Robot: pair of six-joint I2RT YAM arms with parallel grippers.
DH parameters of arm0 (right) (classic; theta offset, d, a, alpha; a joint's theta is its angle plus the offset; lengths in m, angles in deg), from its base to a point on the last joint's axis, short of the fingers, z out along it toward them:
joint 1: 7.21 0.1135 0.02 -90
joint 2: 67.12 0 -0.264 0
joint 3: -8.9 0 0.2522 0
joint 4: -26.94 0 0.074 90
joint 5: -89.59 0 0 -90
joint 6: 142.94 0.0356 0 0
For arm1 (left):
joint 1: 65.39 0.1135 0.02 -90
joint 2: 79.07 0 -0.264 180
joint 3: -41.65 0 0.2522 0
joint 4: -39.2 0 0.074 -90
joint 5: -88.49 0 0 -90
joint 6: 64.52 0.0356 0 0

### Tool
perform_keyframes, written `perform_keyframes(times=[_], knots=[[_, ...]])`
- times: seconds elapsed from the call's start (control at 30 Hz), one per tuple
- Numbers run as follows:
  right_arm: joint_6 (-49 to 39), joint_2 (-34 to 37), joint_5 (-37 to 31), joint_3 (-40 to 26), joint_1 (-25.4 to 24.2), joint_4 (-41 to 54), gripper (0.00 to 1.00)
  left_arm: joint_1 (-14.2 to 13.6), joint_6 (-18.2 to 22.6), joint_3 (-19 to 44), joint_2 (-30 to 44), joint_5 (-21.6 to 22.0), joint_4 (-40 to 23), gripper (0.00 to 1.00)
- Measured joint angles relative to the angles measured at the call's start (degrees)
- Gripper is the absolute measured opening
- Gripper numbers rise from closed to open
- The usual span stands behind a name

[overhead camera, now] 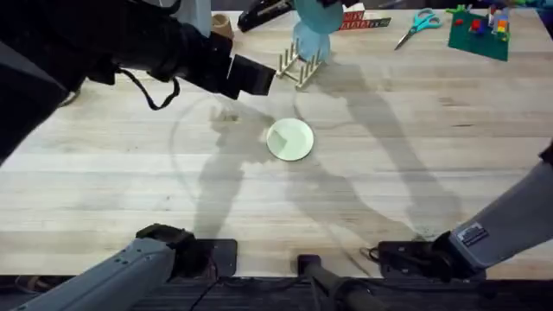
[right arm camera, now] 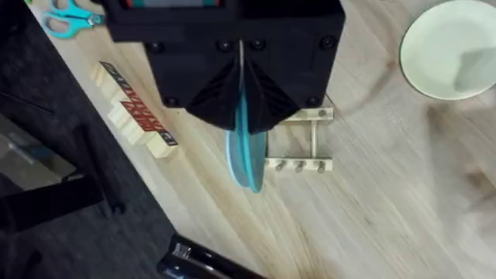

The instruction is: Pick up the plates from the table one by one and place each into a slot on the dish rack.

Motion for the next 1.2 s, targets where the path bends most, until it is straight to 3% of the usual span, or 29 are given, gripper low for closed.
perform_keyframes(times=[1.2], knots=[[1.39,9.94,0.61,0.00,0.00,-4.41,0.028,0.00,0.00,0.00,0.02,0.00,0.00,0.994]])
